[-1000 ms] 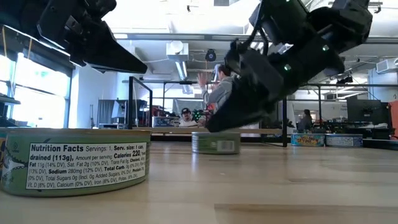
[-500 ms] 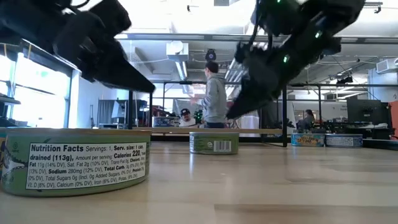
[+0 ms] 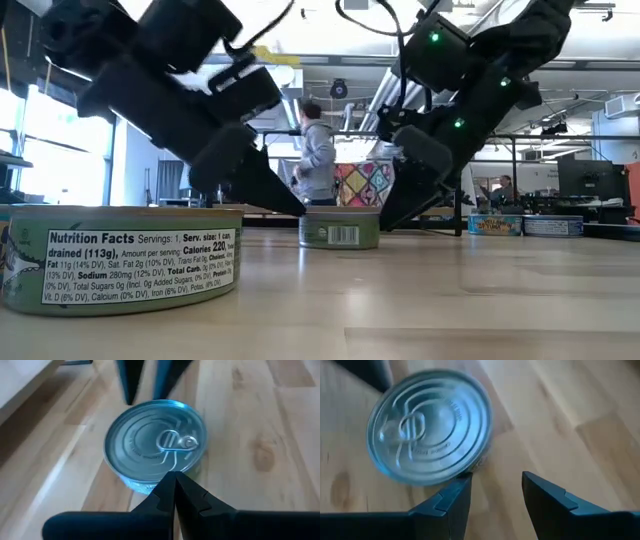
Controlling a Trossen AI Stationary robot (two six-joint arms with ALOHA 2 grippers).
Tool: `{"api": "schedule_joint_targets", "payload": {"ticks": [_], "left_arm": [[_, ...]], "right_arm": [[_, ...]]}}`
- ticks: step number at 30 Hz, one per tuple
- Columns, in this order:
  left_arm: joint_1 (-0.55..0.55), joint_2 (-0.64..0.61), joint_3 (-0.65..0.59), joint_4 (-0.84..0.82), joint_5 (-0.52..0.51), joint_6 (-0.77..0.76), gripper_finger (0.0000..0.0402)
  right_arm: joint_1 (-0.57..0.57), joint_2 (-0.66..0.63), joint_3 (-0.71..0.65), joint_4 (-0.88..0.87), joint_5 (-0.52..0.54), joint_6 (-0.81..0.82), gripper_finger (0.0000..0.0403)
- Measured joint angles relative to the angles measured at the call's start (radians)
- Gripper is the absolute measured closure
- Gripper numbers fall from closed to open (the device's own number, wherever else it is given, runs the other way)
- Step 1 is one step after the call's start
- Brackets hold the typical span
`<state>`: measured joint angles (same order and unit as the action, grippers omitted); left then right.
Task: Stack canned seafood by type on shelf
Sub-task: Put the green tuna can on the shelf
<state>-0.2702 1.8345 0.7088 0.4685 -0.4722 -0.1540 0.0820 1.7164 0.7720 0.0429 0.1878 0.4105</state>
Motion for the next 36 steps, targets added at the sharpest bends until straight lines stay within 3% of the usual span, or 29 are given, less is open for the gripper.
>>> {"api": "schedule_joint_targets", "payload": {"ticks": [3,7,10,14,17,23,26,30,36], "left_arm": [[0.019,-0.005,0.004,-0.025,-0.003,0.001,0.0401],[0.03,-0.064,0.002,-0.183,-0.084,-0.014,0.0401],[0.026,-0.13,0.003,-0.328,-0.155,-0.061,0.0401],[0.024,-0.186,0.001,-0.434,-0.168,-0.086,0.0401],[0.0,-0.204,0.001,-0.439,-0.169,-0.087,0.0401],[-0.047,-0.196,0.001,-0.424,-0.166,-0.08,0.0401],[-0.061,-0.196,0.001,-0.412,-0.166,-0.079,0.0401],[-0.072,-0.196,0.001,-0.411,-0.167,-0.07,0.0401],[-0.09,-0.196,0.001,-0.399,-0.169,-0.032,0.0401]], "right_arm": [[0.035,-0.001,-0.002,0.001,-0.002,0.008,0.0232],[0.094,-0.001,0.001,0.04,-0.051,-0.006,0.0231],[0.129,0.0,0.001,0.067,-0.069,-0.076,0.0231],[0.175,-0.002,0.001,0.13,-0.08,-0.196,0.0231],[0.208,-0.002,0.001,0.184,-0.078,-0.377,0.0231],[0.24,0.016,0.001,0.211,0.065,-0.79,0.0231],[0.207,0.059,0.001,0.237,0.077,-0.866,0.0235],[0.16,0.115,0.003,0.278,0.072,-0.915,0.0268],[0.127,0.161,0.007,0.317,0.055,-0.911,0.0359]]}}
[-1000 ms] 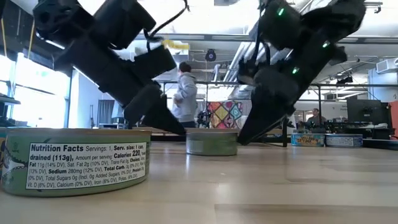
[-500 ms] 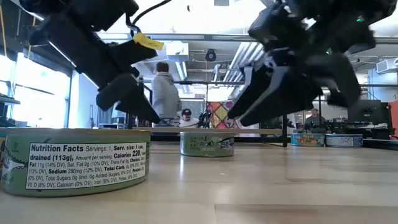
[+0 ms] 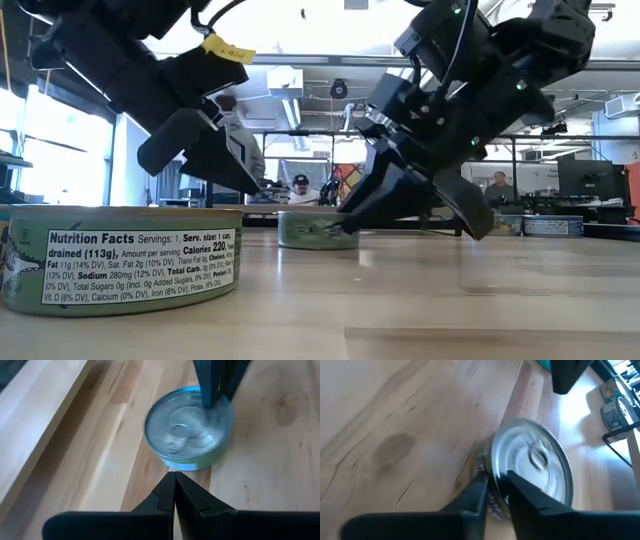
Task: Stack canned seafood by type on shelf
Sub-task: Put the green tuna can on the shelf
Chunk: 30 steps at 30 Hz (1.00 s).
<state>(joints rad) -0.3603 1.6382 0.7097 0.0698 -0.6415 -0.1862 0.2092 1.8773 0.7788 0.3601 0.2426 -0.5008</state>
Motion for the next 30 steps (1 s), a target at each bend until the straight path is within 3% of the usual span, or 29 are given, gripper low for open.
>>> {"api": "schedule_joint_targets", "payload": {"ticks": [3,8,13,23,30], "left_arm": [[-0.02,-0.001,0.008,0.001,-0.004,0.024,0.0401],[-0.071,-0.038,0.043,-0.048,-0.06,0.023,0.0401],[-0.134,-0.111,0.052,-0.146,-0.14,-0.021,0.0401],[-0.266,-0.19,0.052,-0.458,-0.286,-0.349,0.0401],[-0.342,-0.141,0.052,-0.508,-0.345,-0.498,0.0401]], "right_arm": [[0.009,0.003,0.0,0.011,-0.001,0.014,0.0394],[0.031,0.007,0.012,0.049,0.011,0.197,0.0392],[0.062,0.011,0.089,-0.043,-0.003,0.239,0.04],[0.068,0.015,0.218,-0.105,-0.007,0.231,0.0402],[0.069,0.013,0.269,-0.101,0.027,0.182,0.0402]]}}
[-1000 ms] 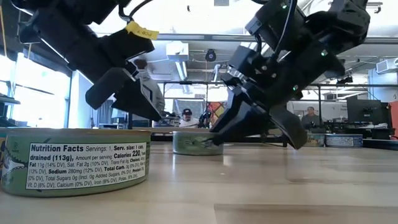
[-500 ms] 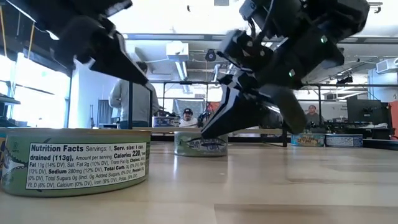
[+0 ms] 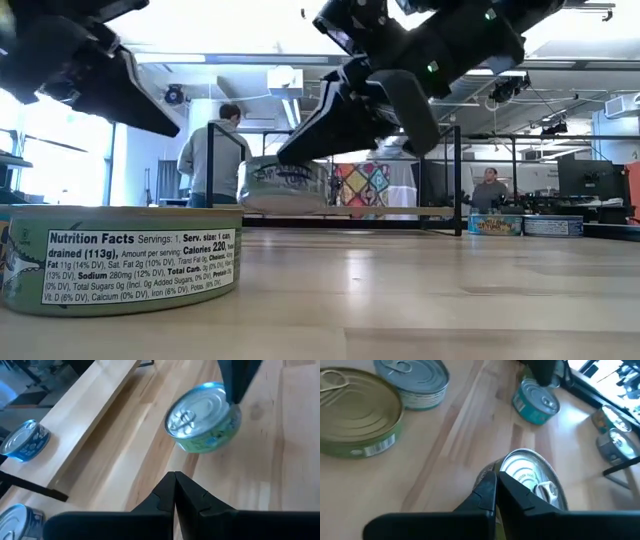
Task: Stack canned seafood by type on shelf
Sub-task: Put the green tuna can on the shelf
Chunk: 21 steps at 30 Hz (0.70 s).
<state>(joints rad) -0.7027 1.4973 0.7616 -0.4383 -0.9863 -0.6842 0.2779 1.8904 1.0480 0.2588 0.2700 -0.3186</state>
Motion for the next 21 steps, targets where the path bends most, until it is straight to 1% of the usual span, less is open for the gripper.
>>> {"api": "schedule_joint_targets", "payload": {"ticks": [5,10,14,18,21], "left_arm": [[-0.028,0.044,0.0,-0.009,-0.021,-0.066,0.0401],[-0.034,0.076,-0.001,-0.008,-0.028,-0.104,0.0401],[-0.034,0.095,-0.001,-0.004,-0.033,-0.125,0.0401],[-0.034,0.109,-0.001,0.006,-0.043,-0.125,0.0401],[-0.034,0.11,-0.001,0.017,-0.049,-0.125,0.0401]], "right_arm": [[-0.009,-0.001,0.038,-0.033,0.038,-0.035,0.0403],[-0.066,-0.009,0.088,-0.122,0.149,-0.082,0.0403],[-0.163,-0.018,0.131,-0.195,0.157,-0.109,0.0403],[-0.294,-0.018,0.15,-0.238,0.157,-0.134,0.0403],[-0.406,-0.018,0.15,-0.243,0.121,-0.128,0.0403]]}}
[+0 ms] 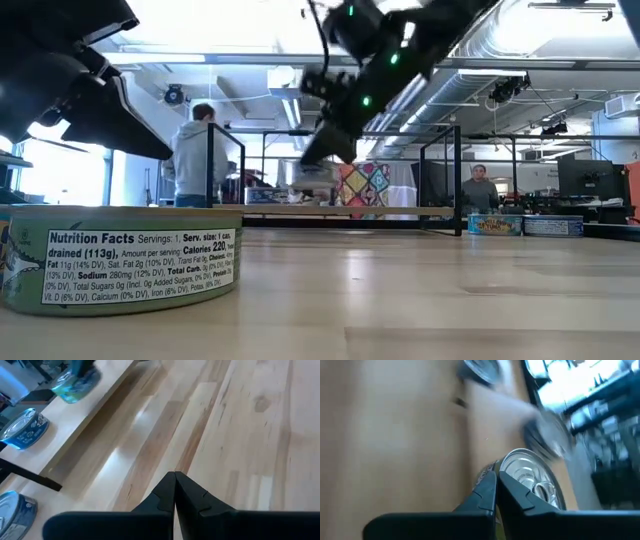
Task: Stack canned seafood by type on shelf
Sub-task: Put the green tuna can on the shelf
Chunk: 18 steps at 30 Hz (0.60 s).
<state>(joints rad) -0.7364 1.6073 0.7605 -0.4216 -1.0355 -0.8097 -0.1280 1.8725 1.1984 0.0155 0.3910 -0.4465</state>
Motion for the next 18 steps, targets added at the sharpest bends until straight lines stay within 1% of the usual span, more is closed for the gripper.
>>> {"api": "schedule_joint_targets", "payload": {"ticks": [4,8,13,18], "left_arm": [[0.0,0.0,0.0,0.002,-0.024,0.0,0.0401],[0.0,0.0,0.0,0.01,-0.031,0.0,0.0401],[0.004,0.0,0.0,0.025,-0.036,0.001,0.0401],[0.004,0.0,0.0,0.027,-0.036,0.001,0.0401]], "right_arm": [[-0.131,0.007,-0.001,-0.005,-0.083,0.0,0.0403],[-0.221,0.015,-0.001,0.003,-0.154,0.002,0.0403],[-0.279,0.023,-0.001,-0.007,-0.224,0.005,0.0403],[-0.285,0.031,-0.002,-0.007,-0.306,0.035,0.0403]]}}
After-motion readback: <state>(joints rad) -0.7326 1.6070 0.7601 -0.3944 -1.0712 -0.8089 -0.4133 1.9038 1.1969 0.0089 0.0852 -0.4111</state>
